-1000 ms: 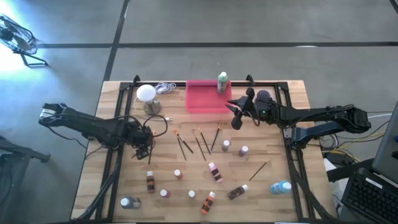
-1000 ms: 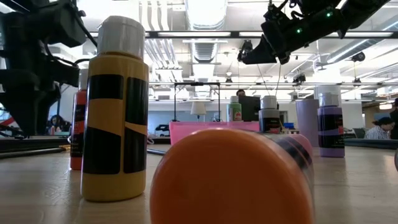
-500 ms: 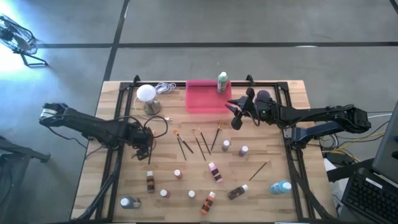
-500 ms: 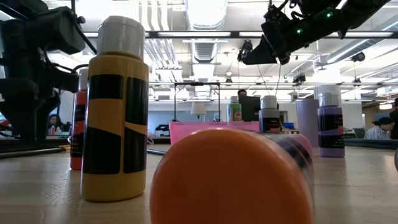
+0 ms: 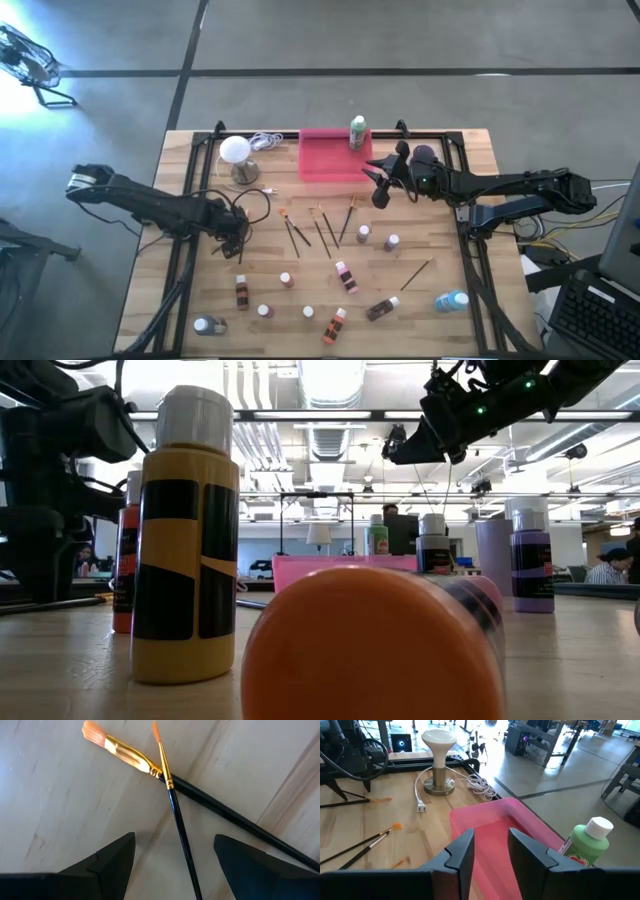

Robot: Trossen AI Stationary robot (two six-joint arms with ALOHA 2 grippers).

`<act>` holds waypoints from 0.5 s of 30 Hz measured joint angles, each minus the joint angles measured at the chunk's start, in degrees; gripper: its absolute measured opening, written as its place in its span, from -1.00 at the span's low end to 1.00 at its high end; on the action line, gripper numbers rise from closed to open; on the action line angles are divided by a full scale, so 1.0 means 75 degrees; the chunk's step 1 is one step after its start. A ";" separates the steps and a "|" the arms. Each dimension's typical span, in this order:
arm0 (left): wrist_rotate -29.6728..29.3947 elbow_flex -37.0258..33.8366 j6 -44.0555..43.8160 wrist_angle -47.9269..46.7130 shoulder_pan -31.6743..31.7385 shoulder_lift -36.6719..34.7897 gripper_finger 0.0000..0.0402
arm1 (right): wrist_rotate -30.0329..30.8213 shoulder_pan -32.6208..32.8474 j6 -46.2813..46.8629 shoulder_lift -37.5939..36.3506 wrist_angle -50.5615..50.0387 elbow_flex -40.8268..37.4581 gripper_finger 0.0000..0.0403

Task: Pick & Place Paint Supplies
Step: Put the black gold paint brush into the violet cup

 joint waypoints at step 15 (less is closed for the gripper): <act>0.0067 -0.0009 -0.0289 0.0123 -0.0003 0.0039 -0.23 | 0.0000 0.0002 -0.0054 0.0000 -0.0003 0.0000 -0.71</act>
